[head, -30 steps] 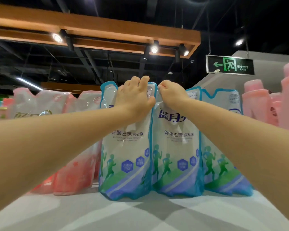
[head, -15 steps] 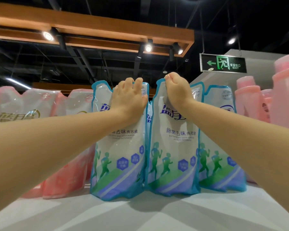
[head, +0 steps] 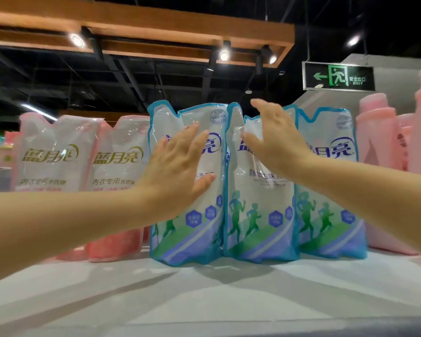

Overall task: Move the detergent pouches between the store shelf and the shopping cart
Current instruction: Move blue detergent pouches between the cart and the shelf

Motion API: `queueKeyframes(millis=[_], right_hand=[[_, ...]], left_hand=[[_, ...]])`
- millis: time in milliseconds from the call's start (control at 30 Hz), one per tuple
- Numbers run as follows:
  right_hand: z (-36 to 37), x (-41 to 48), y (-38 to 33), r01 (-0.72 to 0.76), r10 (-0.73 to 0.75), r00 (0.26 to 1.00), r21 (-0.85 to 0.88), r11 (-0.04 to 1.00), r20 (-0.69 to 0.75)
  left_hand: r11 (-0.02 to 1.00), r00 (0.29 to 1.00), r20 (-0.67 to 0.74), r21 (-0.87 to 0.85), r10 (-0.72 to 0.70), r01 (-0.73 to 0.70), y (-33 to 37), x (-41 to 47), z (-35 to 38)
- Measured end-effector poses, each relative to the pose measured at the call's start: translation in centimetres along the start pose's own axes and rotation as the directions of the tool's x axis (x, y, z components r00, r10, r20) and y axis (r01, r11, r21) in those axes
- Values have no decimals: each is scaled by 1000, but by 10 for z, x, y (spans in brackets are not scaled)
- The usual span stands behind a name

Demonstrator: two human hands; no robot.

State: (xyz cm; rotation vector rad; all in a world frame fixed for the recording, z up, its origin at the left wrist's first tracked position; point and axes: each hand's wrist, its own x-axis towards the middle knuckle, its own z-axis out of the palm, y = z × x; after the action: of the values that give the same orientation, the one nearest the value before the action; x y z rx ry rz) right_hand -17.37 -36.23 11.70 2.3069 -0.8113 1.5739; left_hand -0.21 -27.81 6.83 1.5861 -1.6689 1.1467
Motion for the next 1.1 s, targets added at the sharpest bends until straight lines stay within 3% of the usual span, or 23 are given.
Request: queueKeyframes(millis=[67, 133, 233, 300, 367, 533, 1100], right_hand=[[-9, -30, 7, 0, 21, 991, -154, 988, 131], [-17, -56, 10, -91, 140, 963, -209, 974, 232], [-19, -75, 8, -303, 348, 857, -176, 937, 381], [-14, -80, 5, -387, 427, 764, -185, 903, 484], [-8, -82, 4, -396, 447, 727, -212, 893, 522], [-6, -82, 1, -409, 454, 734, -204, 889, 506], [-5, -91, -1, -428, 468, 749, -197, 882, 468]], left_hand=[[993, 995, -37, -85, -91, 88, -6, -16, -9], [908, 952, 19, -296, -305, 297, -7, -25, -17], [560, 773, 373, -536, -514, 631, -4, -30, -17], [456, 691, 522, -520, -500, 722, -2, -29, -10], [438, 666, 557, -502, -496, 746, -3, -24, -5], [386, 616, 629, -480, -474, 788, -12, -17, -3], [395, 626, 602, -486, -496, 780, -10, -26, -9]])
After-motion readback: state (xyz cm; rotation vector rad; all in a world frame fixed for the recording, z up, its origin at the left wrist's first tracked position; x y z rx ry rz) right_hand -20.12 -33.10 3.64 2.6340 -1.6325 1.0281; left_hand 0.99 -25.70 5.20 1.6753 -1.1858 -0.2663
